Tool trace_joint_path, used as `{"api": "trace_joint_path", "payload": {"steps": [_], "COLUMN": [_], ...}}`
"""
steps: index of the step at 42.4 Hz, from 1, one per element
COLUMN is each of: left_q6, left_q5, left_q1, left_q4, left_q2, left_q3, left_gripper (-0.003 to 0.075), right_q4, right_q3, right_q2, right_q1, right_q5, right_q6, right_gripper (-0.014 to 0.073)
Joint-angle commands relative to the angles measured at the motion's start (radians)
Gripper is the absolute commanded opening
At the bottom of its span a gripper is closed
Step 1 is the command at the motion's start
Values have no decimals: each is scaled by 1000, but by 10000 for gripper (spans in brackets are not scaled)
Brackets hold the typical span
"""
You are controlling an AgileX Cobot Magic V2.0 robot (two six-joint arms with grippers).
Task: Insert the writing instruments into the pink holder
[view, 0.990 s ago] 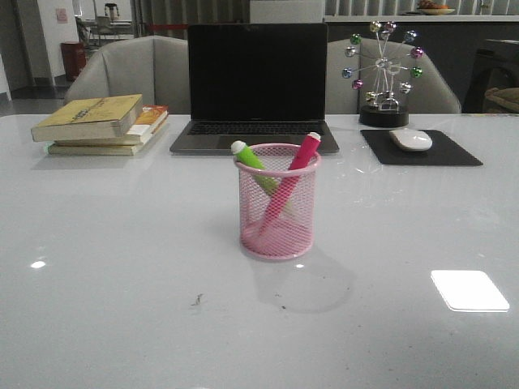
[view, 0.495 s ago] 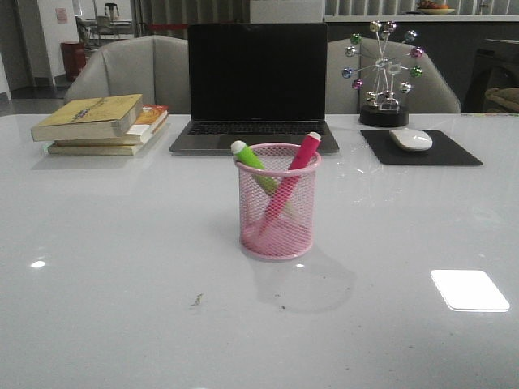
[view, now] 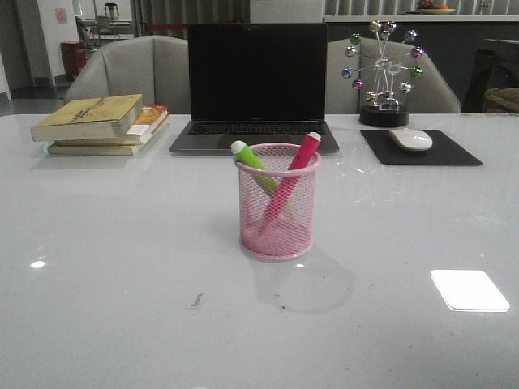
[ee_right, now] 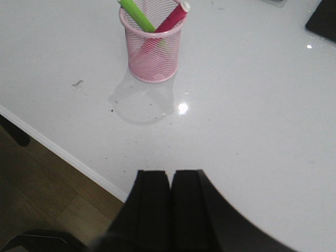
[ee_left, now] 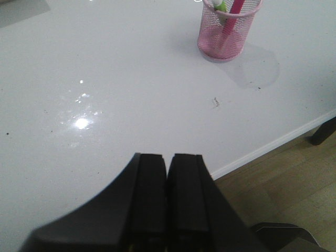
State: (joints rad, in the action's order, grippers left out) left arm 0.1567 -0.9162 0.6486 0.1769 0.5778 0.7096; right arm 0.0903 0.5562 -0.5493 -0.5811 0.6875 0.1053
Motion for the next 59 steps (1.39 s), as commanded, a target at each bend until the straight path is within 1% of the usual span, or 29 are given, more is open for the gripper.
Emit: {"api": "trace_joint_path", "payload": {"steps": [1,16,19,21,24,26,33,35,41,47,59], "left_q6": [7,7,7,7,7,-4,-197,-205,-205,-205,-205], "left_q5": [56,66,73,80,143,221,454,516,632,721,939], "left_q1": [-3,-7,-53,-108,-195,-250,-426,-472,-572,-613,-614], "left_q4": [-1,-4,-11,-14,-56,-83,-202,-210,-212,-210,-210], "left_q2": [1,-18,-45,-70,-117,-159,-323,-373,-483,-527,-602], "left_q3": [28,23,15,6,-27,-64,-229,-283,-416,-519,-695], "left_gripper": [93,93,93,93,93,93,93,93,93,93,93], "right_q4": [18,18,18,18,18,18,18,18,18,18,18], "right_q3": [27,27,27,27,27,27,27,27,27,27,27], "right_q2": [-1,-1,-1,-1,-1,-1,-1,-1,-1,-1,-1], "right_q1": [8,8,8,8,8,8,8,8,8,8,8], "right_q5": [-72,-72,-72,-72,-72,-72,-72,-72,-72,-72,-72], "right_q6": [0,0,0,0,0,0,0,0,0,0,0], "right_gripper": [57,57,57,57,57,57,57,57,57,57,57]}}
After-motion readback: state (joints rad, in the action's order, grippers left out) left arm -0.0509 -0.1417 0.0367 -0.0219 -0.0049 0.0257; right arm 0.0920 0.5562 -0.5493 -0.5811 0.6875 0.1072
